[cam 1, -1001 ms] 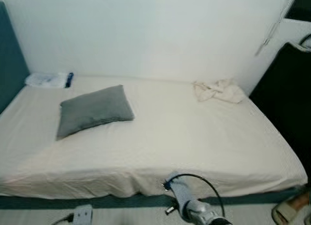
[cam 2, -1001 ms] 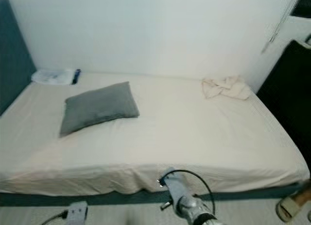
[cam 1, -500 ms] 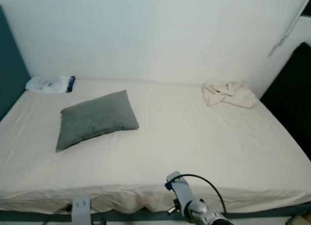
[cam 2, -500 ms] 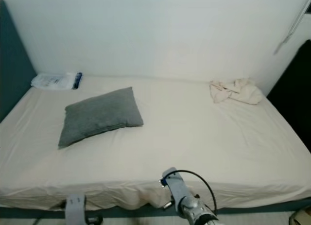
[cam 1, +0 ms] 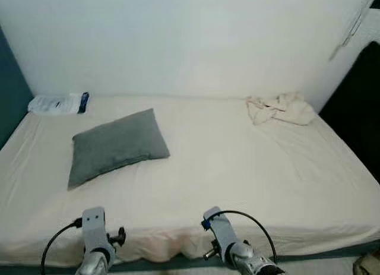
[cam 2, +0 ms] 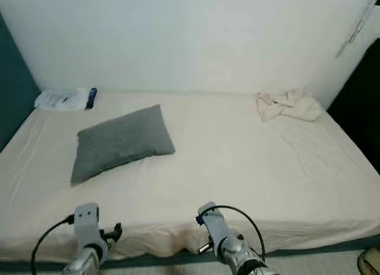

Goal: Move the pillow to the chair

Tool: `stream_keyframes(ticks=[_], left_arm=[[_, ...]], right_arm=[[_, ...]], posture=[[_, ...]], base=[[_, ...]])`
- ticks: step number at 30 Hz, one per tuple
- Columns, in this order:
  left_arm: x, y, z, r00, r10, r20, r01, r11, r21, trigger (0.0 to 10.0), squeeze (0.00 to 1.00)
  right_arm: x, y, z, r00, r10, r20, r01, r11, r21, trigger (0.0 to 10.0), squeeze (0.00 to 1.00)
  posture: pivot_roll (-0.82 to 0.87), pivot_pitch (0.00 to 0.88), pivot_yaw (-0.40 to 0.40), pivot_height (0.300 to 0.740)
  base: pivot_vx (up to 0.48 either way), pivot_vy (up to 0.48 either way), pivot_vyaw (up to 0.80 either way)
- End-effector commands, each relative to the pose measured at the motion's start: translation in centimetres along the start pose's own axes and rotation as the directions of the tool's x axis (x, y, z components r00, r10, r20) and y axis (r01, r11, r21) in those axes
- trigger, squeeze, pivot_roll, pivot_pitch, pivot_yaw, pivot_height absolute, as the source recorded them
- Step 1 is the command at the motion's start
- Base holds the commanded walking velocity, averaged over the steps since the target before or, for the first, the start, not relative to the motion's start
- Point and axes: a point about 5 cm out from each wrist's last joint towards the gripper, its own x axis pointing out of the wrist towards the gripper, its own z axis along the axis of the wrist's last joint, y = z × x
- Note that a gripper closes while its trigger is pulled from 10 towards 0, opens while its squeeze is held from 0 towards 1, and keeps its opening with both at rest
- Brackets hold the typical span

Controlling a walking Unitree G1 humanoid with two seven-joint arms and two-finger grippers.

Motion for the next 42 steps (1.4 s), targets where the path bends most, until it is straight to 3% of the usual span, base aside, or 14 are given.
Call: stream_keyframes(ticks=[1, 7, 11, 18, 22, 35, 42], left_arm=[[0.0, -0.3, 0.0, 1.000, -0.009, 0.000, 0.009, 1.000, -0.003, 10.0, 0.00], [0.0, -0.4, 0.0, 1.000, -0.009, 0.001, 0.009, 1.000, -0.003, 10.0, 0.00], [-0.2, 0.2, -0.7, 0.998, 0.059, -0.016, -0.059, 0.998, 0.002, 10.0, 0.00], [-0.3, 0.3, -0.9, 0.997, 0.067, -0.022, -0.067, 0.998, -0.002, 10.0, 0.00], [-0.4, 0.2, -1.0, 0.997, 0.068, -0.028, -0.068, 0.998, -0.018, 10.0, 0.00], [-0.9, -0.2, -2.8, 0.993, 0.048, -0.112, -0.056, 0.996, -0.068, 10.0, 0.00], [-1.0, -0.3, -3.2, 0.989, 0.048, -0.139, -0.053, 0.998, -0.037, 10.0, 0.00]], right_arm=[[-0.1, -0.2, -0.7, 1.000, -0.005, -0.016, 0.005, 1.000, 0.027, 10.0, 0.00], [-0.1, -0.2, -0.7, 1.000, -0.005, -0.017, 0.005, 1.000, 0.028, 10.0, 0.00], [-0.1, -0.3, -0.8, 1.000, -0.003, -0.019, 0.004, 1.000, 0.025, 10.0, 0.00], [-0.2, -0.3, -0.6, 1.000, 0.024, 0.003, -0.024, 0.999, -0.027, 10.0, 0.00], [-0.2, -0.3, -0.7, 1.000, 0.028, 0.001, -0.028, 1.000, -0.011, 10.0, 0.00], [-0.3, -0.5, -1.0, 1.000, 0.026, -0.011, -0.026, 1.000, 0.007, 10.0, 0.00], [-0.3, -0.5, -1.0, 1.000, 0.027, -0.010, -0.026, 1.000, 0.010, 10.0, 0.00]], posture=[[0.00, 0.051, -0.071, 0.740], [0.00, 0.051, -0.071, 0.740], [-0.01, 0.061, -0.074, 0.740], [0.00, 0.055, -0.083, 0.740], [0.00, 0.051, -0.087, 0.740], [-0.01, 0.048, -0.085, 0.740], [-0.01, 0.048, -0.086, 0.740]], base=[[0.000, 0.000, -0.74], [0.000, 0.000, -0.74], [0.000, 0.000, -0.71], [0.000, 0.000, 0.23], [0.000, 0.000, 0.71], [0.000, 0.000, 0.00], [0.000, 0.090, 0.00]])
